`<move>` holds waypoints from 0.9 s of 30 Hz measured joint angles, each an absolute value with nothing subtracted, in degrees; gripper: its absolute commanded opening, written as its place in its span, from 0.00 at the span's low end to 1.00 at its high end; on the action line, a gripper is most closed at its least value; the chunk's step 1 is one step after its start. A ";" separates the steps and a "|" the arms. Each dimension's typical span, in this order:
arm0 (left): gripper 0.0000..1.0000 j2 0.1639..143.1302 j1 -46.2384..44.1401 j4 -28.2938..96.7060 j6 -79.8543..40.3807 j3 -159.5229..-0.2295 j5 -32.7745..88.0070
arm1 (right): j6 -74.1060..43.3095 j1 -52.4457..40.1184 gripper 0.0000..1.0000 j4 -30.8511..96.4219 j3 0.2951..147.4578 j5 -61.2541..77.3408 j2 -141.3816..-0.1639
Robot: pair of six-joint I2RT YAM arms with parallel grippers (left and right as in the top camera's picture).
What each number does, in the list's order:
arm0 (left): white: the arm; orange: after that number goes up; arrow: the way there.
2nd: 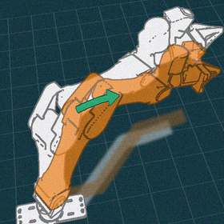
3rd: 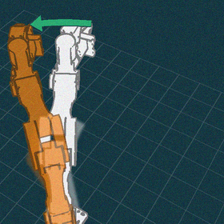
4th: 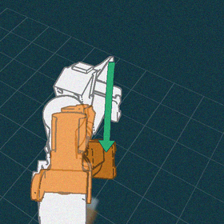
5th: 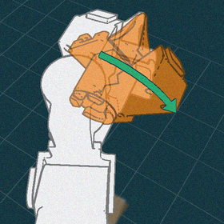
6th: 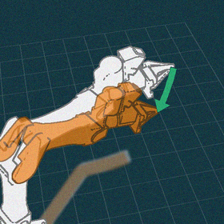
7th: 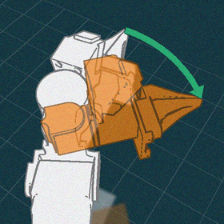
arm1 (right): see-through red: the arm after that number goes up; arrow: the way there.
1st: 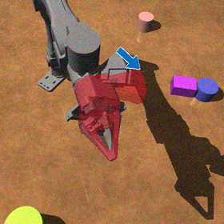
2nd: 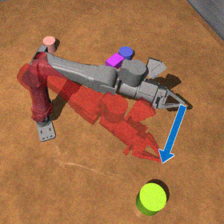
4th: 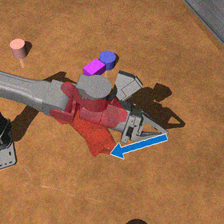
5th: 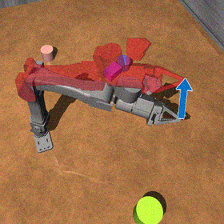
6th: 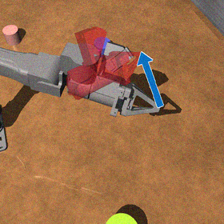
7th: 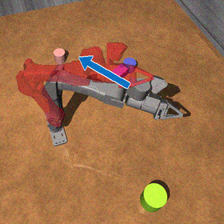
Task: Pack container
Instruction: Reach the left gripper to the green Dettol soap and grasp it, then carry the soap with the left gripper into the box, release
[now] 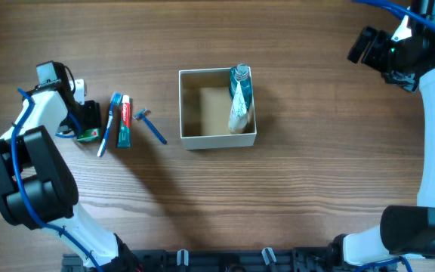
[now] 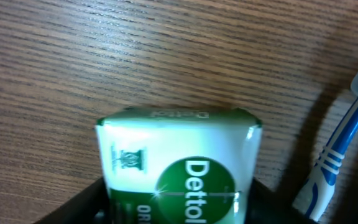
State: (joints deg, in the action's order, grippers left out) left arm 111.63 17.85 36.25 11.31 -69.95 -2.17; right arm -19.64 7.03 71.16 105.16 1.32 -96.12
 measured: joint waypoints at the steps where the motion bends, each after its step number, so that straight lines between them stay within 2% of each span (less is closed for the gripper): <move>1: 0.58 111.66 17.85 36.34 11.29 -69.95 -2.28 | -19.64 7.03 1.00 71.16 105.16 1.32 -96.14; 9: 0.50 111.63 17.74 39.64 10.31 -71.07 -2.33 | -19.64 7.03 1.00 71.13 105.16 1.32 -96.14; 12: 0.40 110.96 17.74 43.24 9.67 -72.62 -2.33 | -19.64 7.03 1.00 71.13 105.16 1.32 -96.12; 16: 0.40 108.29 17.26 48.23 7.64 -75.07 -2.35 | -19.64 7.03 1.00 71.18 105.16 1.32 -96.12; 20: 0.48 103.92 14.06 50.96 5.58 -76.73 -2.61 | -19.64 7.03 1.00 71.16 105.16 1.32 -96.12; 22: 0.52 101.69 11.25 51.81 4.97 -77.38 -2.70 | -19.64 7.03 1.00 71.16 105.16 1.32 -96.12; 27: 0.51 95.74 1.34 52.97 0.58 -78.72 -2.70 | -19.64 7.03 1.00 71.16 105.16 1.32 -96.12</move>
State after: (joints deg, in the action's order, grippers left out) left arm 95.74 1.34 52.97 0.58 -78.72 -2.70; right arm -19.64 7.03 71.16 105.16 1.32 -96.12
